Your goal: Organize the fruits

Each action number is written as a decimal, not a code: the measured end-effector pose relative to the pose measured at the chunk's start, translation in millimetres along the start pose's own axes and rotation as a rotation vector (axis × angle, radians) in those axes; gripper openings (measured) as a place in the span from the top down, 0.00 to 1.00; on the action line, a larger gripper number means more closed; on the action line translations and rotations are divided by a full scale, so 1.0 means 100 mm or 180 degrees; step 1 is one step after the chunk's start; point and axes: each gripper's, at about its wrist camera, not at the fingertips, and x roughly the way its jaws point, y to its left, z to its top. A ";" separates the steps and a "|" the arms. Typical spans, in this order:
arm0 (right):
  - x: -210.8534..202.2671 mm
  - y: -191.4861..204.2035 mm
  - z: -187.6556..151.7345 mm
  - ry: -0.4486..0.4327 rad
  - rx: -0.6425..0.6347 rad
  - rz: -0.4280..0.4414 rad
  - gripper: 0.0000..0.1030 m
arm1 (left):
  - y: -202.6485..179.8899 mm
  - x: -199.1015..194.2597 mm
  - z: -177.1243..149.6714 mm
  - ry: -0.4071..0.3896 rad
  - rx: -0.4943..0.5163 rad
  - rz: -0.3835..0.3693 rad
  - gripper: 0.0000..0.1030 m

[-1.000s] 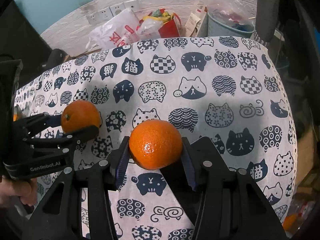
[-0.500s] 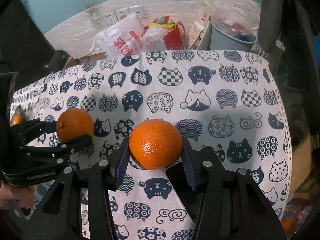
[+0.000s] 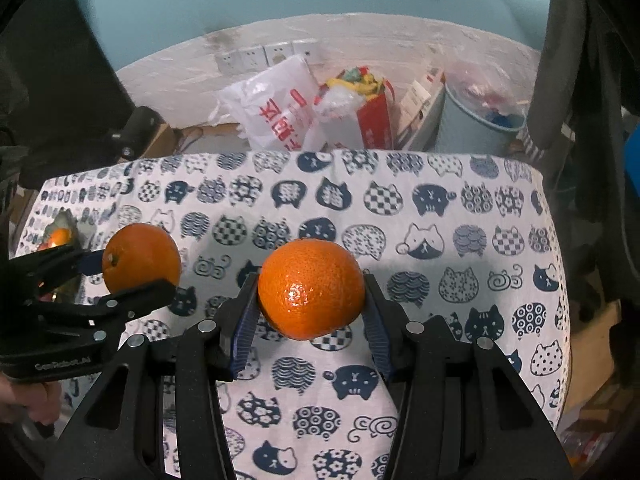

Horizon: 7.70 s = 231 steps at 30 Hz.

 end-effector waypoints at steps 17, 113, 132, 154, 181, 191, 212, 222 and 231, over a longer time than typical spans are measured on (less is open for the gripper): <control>-0.33 0.56 0.10 -0.0169 -0.0224 0.0178 0.52 | 0.31 -0.75 -0.24 -0.0306 -0.0091 0.0096 0.37; 0.46 3.40 0.02 0.0402 -0.1451 0.0984 0.52 | 2.81 -1.32 -1.54 -0.0335 -0.1662 0.0653 0.36; 0.75 3.56 -0.41 0.0721 -0.1703 0.0928 0.52 | 2.68 -1.60 -1.66 -0.0463 -0.1619 0.0685 0.36; 0.24 3.42 -0.12 0.0403 -0.1482 0.1036 0.50 | 2.47 -1.95 -1.58 -0.0616 -0.1571 0.0629 0.35; -1.07 2.93 0.23 -0.0447 -0.1175 0.0806 0.21 | 1.95 -2.62 -1.38 -0.1070 -0.1242 0.1072 0.15; -1.12 2.82 0.18 -0.0490 -0.1126 0.0733 0.20 | 1.74 -2.68 -1.29 -0.1125 -0.1057 0.1149 0.08; -1.11 2.79 0.17 -0.0464 -0.1117 0.0719 0.20 | 1.63 -2.64 -1.26 -0.1062 -0.0886 0.1229 0.04; -1.11 2.79 0.17 -0.0464 -0.1114 0.0721 0.20 | 1.63 -2.64 -1.26 -0.1029 -0.0854 0.1253 0.04; -1.11 2.79 0.17 -0.0461 -0.1115 0.0721 0.20 | 1.65 -2.61 -1.27 -0.0967 -0.0864 0.1278 0.04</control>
